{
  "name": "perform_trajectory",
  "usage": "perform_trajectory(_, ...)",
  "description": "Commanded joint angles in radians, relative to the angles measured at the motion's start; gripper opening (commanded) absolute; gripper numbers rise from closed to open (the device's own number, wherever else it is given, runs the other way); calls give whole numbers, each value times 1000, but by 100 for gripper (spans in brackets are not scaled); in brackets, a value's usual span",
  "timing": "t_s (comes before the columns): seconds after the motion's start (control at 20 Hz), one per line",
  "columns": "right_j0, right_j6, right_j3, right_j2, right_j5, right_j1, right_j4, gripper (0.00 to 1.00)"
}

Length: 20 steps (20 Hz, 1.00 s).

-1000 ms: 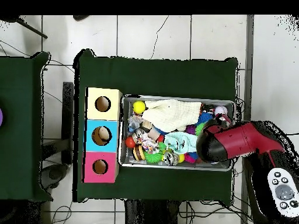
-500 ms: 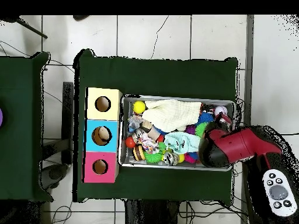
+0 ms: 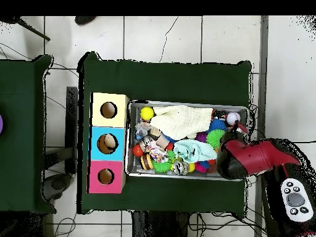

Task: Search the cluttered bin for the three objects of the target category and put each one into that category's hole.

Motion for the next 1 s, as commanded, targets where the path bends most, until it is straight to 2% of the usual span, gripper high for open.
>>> perform_trajectory(0.05, -14, 180, -49, -21, -33, 100, 47, 100)
perform_trajectory(0.6, -17, 190, -40, -56, -50, 146, 119, 100)
perform_trajectory(1.0, -11, 158, -45, -68, -77, 154, 124, 100)
